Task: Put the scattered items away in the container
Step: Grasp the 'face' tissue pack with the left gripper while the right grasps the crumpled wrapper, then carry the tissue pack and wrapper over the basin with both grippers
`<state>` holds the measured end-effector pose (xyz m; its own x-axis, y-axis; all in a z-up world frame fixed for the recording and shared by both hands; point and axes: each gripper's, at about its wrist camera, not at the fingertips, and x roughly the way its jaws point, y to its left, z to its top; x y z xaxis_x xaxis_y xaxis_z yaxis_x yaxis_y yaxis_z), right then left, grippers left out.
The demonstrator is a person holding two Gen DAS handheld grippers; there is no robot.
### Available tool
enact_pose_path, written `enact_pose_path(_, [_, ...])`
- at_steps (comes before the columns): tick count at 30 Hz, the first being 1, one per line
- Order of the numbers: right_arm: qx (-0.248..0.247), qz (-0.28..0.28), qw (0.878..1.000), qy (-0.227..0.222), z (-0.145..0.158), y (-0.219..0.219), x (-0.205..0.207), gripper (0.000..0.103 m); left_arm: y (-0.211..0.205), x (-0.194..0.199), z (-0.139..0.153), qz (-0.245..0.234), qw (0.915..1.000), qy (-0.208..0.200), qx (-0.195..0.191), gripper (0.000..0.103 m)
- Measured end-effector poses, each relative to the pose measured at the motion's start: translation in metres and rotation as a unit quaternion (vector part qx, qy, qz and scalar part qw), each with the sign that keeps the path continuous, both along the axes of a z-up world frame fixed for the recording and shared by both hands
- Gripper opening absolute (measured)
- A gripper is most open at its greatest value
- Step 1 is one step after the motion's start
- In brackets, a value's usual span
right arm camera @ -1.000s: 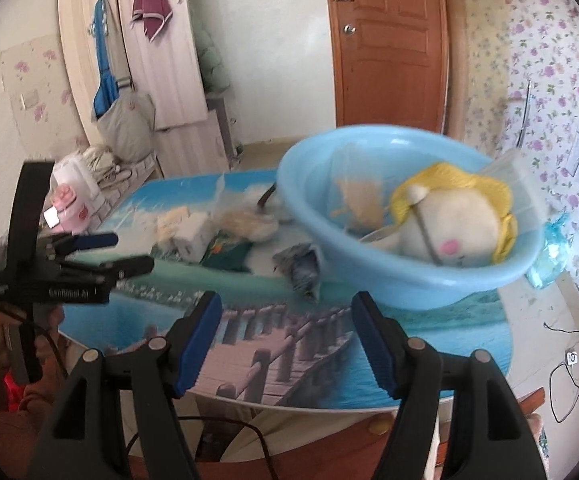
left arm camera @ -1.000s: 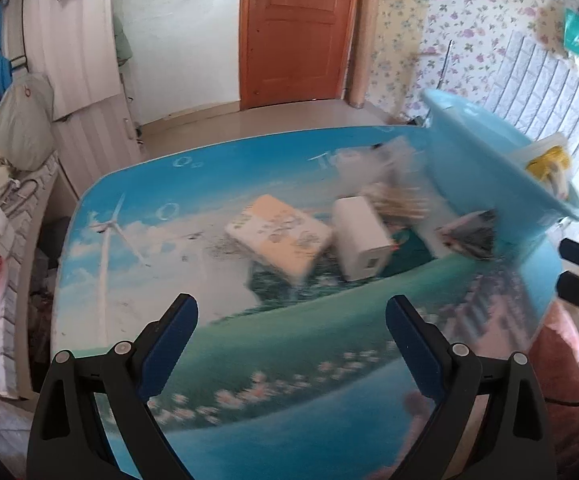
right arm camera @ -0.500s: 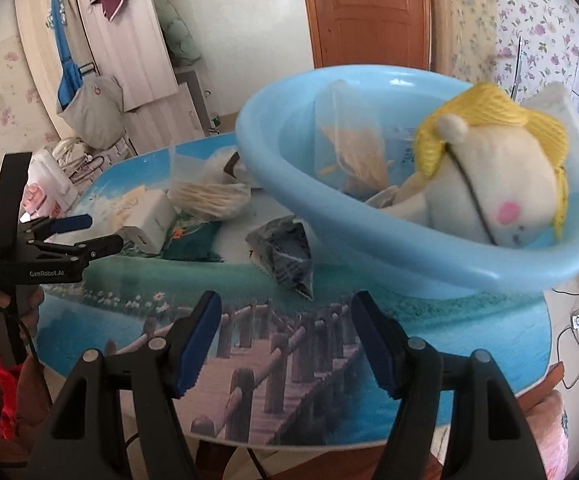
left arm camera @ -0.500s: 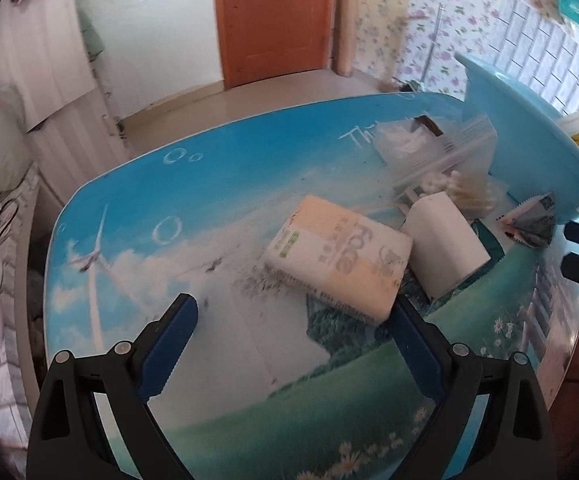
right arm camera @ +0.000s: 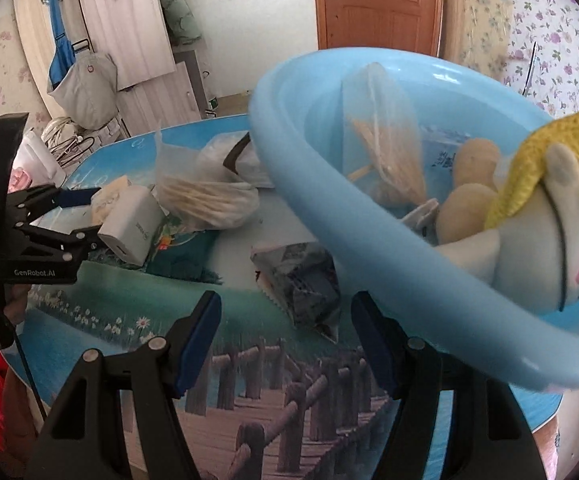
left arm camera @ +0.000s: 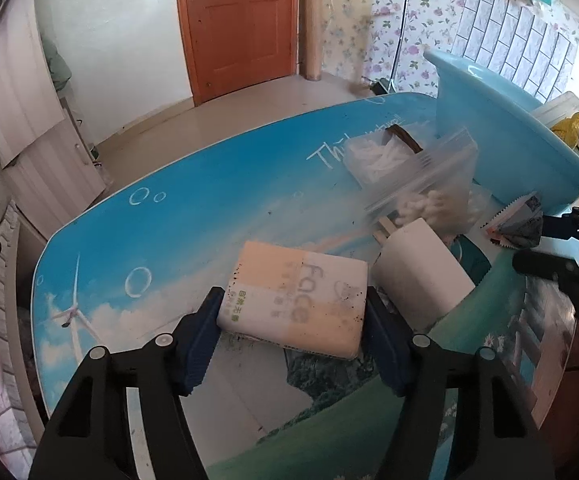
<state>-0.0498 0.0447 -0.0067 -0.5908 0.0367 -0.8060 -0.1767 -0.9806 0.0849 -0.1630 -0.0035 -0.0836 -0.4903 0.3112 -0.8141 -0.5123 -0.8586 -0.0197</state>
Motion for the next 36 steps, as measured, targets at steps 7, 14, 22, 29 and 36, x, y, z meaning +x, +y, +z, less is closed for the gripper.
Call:
enact_pose_path(7, [-0.005, -0.010, 1.000, -0.003, 0.000, 0.006, 0.006, 0.026, -0.016, 0.017, 0.011, 0.026, 0.9994, 0.008, 0.019, 0.066])
enact_pose_path(14, [-0.017, -0.002, 1.000, 0.008, 0.008, 0.000, 0.018, 0.023, -0.023, 0.040, 0.025, 0.037, 0.9988, 0.018, 0.028, 0.066])
enact_pose_path(22, [-0.016, 0.001, 0.999, 0.029, 0.023, -0.006, 0.040, 0.022, -0.017, 0.078, 0.023, 0.048, 0.9980, 0.009, 0.042, 0.067])
enact_pose_path(29, [-0.007, -0.015, 0.999, 0.029, 0.024, -0.004, 0.067, 0.022, -0.013, 0.097, 0.015, 0.067, 0.9964, 0.001, 0.052, 0.067])
enact_pose_path(36, [-0.013, -0.034, 0.999, 0.020, 0.018, 0.007, 0.084, 0.026, -0.012, 0.103, 0.013, 0.079, 0.9959, 0.005, 0.045, 0.067])
